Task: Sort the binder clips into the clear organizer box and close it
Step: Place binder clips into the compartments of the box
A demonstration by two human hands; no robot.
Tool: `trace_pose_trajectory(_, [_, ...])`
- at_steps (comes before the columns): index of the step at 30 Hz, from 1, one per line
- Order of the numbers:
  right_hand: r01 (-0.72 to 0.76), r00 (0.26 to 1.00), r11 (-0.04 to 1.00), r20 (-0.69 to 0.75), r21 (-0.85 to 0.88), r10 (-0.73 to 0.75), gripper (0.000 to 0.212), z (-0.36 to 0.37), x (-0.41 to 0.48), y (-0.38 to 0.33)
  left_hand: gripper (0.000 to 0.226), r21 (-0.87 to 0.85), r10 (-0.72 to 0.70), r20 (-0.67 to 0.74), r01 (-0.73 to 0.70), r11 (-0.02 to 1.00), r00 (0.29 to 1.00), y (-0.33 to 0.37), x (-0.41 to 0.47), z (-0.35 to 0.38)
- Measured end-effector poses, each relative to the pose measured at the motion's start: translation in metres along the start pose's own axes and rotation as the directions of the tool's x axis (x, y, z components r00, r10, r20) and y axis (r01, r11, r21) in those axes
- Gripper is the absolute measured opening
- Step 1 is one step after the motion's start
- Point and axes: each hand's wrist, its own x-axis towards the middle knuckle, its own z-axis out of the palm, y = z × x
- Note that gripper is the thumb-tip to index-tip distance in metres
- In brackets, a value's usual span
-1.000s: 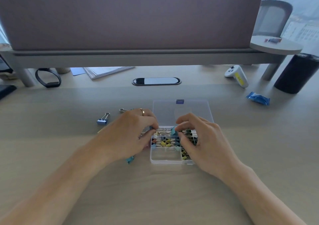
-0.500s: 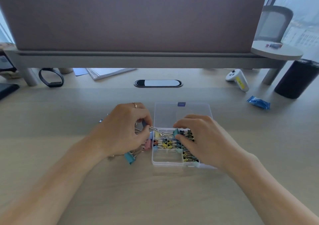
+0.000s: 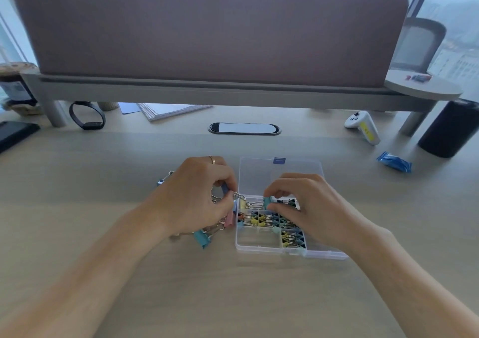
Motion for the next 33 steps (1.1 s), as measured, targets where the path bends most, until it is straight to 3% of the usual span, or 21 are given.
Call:
trace_pose_trajectory(13, [0.009, 1.0, 1.0, -0.01, 0.028, -0.009, 0.015, 0.004, 0.0, 0.006, 0.015, -0.136, -0.032, -0.009, 0.031, 0.99, 0.999, 0.008, -0.002, 0.015])
trace_pose_trajectory(22, [-0.03, 0.994, 0.996, -0.101, 0.08, 0.038, 0.015, 0.009, -0.011, 0.012, 0.009, -0.226, -0.048, -0.042, 0.038, 0.973, 0.998, 0.01, -0.004, 0.025])
trace_pose_trajectory(33, [0.126, 0.981, 0.992, -0.15, 0.009, -0.123, 0.014, 0.018, -0.014, 0.007, 0.008, -0.17, -0.013, 0.042, 0.02, 0.985, 0.999, 0.006, -0.005, 0.022])
